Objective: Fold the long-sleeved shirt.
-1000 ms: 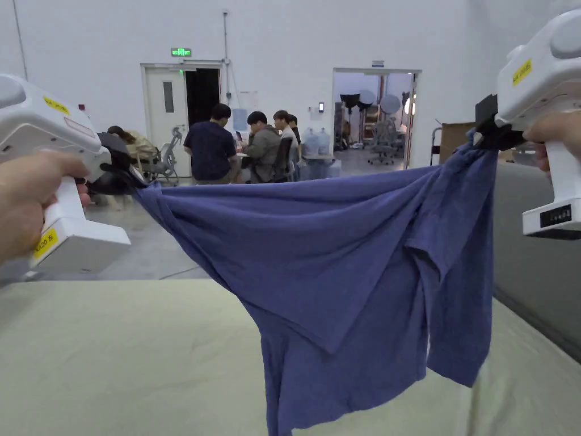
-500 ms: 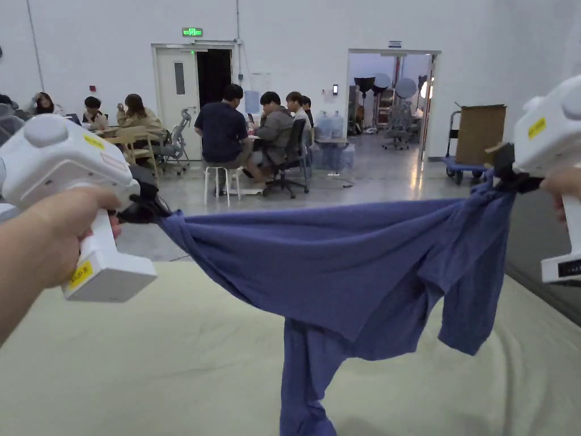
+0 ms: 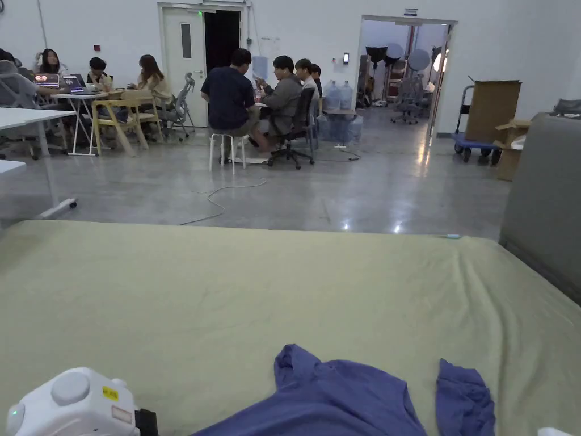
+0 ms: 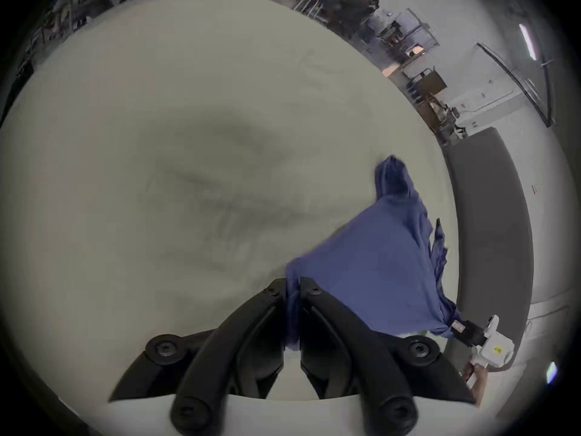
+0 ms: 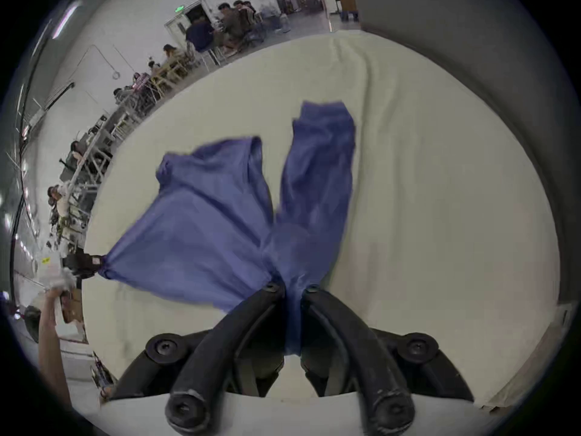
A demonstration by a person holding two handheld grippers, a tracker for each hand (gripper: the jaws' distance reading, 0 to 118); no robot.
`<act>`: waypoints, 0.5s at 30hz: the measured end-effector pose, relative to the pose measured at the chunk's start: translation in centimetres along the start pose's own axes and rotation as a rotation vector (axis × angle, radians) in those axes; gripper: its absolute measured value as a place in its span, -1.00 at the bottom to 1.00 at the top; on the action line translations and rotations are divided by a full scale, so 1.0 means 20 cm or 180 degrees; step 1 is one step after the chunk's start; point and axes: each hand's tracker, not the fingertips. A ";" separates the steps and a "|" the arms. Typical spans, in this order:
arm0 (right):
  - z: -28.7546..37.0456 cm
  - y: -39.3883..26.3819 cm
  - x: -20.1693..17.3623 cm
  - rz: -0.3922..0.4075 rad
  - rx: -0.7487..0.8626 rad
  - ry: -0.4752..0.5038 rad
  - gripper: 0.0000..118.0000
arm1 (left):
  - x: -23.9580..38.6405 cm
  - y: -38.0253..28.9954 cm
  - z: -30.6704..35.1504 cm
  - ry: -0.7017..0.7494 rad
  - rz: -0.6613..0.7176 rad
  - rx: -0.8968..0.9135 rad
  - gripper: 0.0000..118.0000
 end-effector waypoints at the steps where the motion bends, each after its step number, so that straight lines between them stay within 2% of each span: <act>1: 0.05 -0.06 0.02 0.0000 0.0027 0.0041 -0.95 | -0.05 -0.03 0.04 -0.0039 0.0021 -0.0031 -0.92; 4: 0.25 -0.29 0.05 0.0247 0.0128 -0.0033 -0.95 | -0.15 -0.19 0.17 -0.0038 -0.0045 -0.0027 -0.92; 10: 0.47 -0.74 0.07 0.0401 -0.0036 0.0074 -0.95 | -0.33 -0.61 0.32 -0.0189 -0.0128 -0.0156 -0.92; 12: 0.46 -0.88 0.06 0.0675 -0.0186 -0.0183 -0.95 | -0.41 -0.74 0.32 -0.0089 -0.0186 -0.0223 -0.92; 14: 0.44 -0.96 0.07 0.0808 -0.0319 -0.0318 -0.95 | -0.48 -0.83 0.30 -0.0018 -0.0137 -0.0302 -0.92; 15: 0.42 -1.00 0.09 0.0785 -0.0389 -0.0329 -0.95 | -0.52 -0.87 0.28 0.0002 -0.0089 -0.0323 -0.92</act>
